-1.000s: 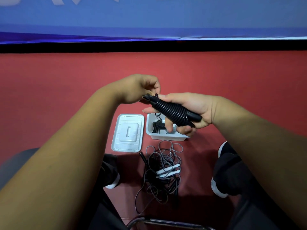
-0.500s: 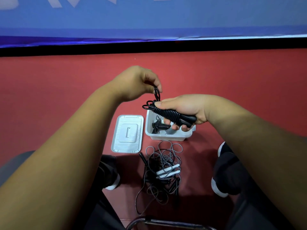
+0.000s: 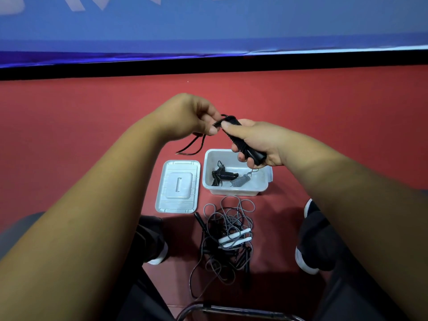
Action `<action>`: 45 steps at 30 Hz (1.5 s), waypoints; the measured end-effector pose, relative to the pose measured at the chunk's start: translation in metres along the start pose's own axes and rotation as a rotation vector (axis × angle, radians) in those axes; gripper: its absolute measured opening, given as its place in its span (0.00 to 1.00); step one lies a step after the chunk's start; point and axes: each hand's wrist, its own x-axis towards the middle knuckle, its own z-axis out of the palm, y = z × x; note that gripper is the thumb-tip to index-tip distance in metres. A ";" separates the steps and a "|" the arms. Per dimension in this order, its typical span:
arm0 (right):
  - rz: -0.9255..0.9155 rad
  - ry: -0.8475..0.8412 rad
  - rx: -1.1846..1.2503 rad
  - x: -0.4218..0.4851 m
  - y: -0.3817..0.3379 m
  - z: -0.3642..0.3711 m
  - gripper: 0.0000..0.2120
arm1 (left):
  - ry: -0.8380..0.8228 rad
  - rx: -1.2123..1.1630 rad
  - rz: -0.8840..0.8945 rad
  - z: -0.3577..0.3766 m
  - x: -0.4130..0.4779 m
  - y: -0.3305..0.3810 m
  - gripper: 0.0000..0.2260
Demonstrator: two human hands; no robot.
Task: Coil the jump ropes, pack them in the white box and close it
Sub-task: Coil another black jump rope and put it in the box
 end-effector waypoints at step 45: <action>0.098 -0.300 0.158 -0.018 -0.012 -0.007 0.31 | -0.297 0.162 -0.050 0.011 -0.010 -0.012 0.07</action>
